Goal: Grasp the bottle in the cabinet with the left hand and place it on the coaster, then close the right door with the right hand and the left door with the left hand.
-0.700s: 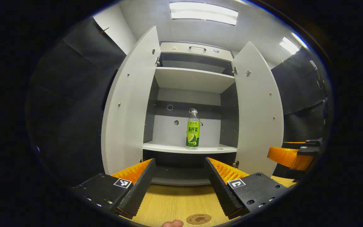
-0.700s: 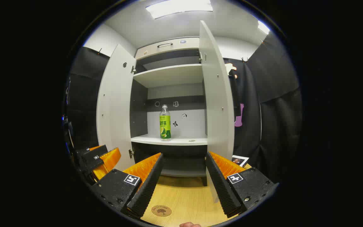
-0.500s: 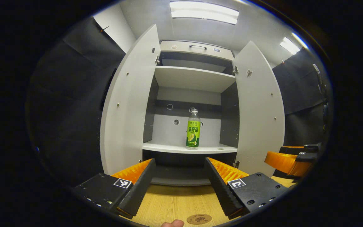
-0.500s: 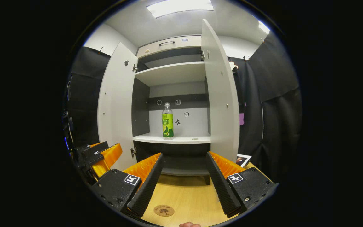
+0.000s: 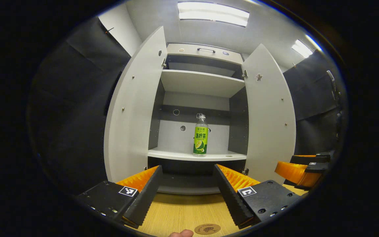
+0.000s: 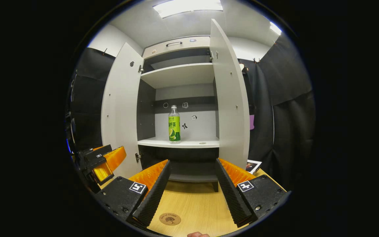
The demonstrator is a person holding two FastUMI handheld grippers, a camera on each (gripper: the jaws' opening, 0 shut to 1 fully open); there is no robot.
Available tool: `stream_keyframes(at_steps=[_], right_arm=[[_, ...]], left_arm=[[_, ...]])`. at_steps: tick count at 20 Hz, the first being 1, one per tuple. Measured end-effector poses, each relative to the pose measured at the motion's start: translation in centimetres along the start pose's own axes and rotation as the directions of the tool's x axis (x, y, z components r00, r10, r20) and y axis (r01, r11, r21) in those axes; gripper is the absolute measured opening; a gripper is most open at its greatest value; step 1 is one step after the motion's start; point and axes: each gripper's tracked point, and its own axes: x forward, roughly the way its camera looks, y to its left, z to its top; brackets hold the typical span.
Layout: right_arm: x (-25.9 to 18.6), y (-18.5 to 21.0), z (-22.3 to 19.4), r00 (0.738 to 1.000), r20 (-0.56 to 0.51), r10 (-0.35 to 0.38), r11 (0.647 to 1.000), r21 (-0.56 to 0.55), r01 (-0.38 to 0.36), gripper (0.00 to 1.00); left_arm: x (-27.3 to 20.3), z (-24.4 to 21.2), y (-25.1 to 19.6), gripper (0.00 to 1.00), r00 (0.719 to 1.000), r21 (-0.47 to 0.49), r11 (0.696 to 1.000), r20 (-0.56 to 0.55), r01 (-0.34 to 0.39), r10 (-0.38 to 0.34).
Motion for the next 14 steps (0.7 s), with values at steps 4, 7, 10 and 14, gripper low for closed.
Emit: stream_keyframes(at_steps=[4,7,10,14], right_arm=[[-0.3,-0.2,-0.2,1.000,-0.006,-0.008,1.000,-0.003,0.008,0.83],[-0.3,-0.1,-0.2,1.000,-0.011,-0.008,1.000,-0.007,0.007,0.83],[-0.1,-0.3,0.1,1.000,-0.008,-0.009,1.000,0.002,0.009,0.83],[0.0,-0.3,-0.1,1.000,-0.018,-0.009,0.999,0.033,0.009,0.83]], left_arm=[[-0.1,0.0,0.1,0.95,1.000,0.002,1.000,0.000,0.002,-0.002],[0.4,0.2,0.0,0.95,1.000,-0.008,1.000,-0.001,0.002,-0.002],[0.6,0.5,-0.2,0.95,1.000,-0.007,1.000,-0.002,0.006,-0.007],[1.3,0.1,-0.6,0.95,0.999,-0.009,0.999,-0.036,0.034,-0.034]])
